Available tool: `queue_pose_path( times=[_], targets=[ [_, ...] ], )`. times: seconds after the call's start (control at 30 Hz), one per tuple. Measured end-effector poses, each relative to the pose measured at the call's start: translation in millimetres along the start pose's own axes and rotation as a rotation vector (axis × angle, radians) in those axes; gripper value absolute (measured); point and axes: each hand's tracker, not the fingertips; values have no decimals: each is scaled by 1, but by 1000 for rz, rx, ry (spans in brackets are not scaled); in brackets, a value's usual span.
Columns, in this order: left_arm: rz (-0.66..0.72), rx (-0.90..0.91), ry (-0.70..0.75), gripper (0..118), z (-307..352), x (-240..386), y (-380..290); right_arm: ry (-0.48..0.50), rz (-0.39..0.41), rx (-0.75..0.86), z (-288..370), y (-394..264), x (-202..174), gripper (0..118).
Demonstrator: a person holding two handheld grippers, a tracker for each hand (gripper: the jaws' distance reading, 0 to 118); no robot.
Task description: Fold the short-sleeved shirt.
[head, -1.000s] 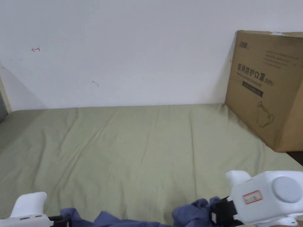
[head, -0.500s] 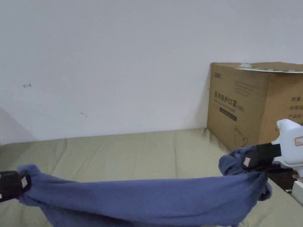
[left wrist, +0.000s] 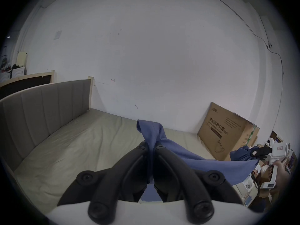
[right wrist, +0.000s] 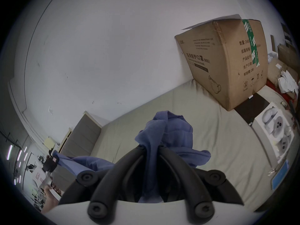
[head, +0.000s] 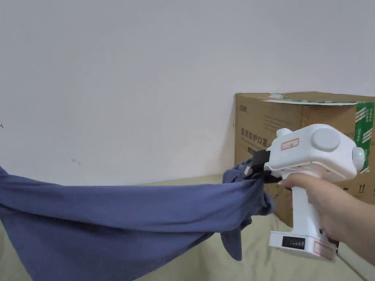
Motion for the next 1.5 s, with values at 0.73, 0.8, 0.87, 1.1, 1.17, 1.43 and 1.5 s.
queue_pose_path(
  times=[0.73, 0.8, 0.87, 1.1, 1.17, 1.43, 1.5],
  targets=[
    [-92, -844, 49, 5, 14, -86, -265, -252, -163, -444, -24, -224, 178, 4],
    [-97, -860, 27, 5, 28, -83, -258, -320, -56, -485, -9, -227, 169, 4],
    [-107, -869, 8, 5, 39, -79, -253, -356, 19, -511, 4, -234, 161, 4],
    [-228, -802, -14, 72, 66, -76, -241, -292, 1, -412, 47, -238, 154, 9],
    [-247, -779, -6, 113, 74, -77, -235, -277, 15, -362, 64, -234, 147, 27],
    [-164, -372, -90, 117, 134, -51, -178, -162, 253, 92, 165, -224, 90, 114],
    [-151, -218, -112, 117, 165, -16, -171, -168, 291, 224, 190, -230, 70, 114]
  ],
)
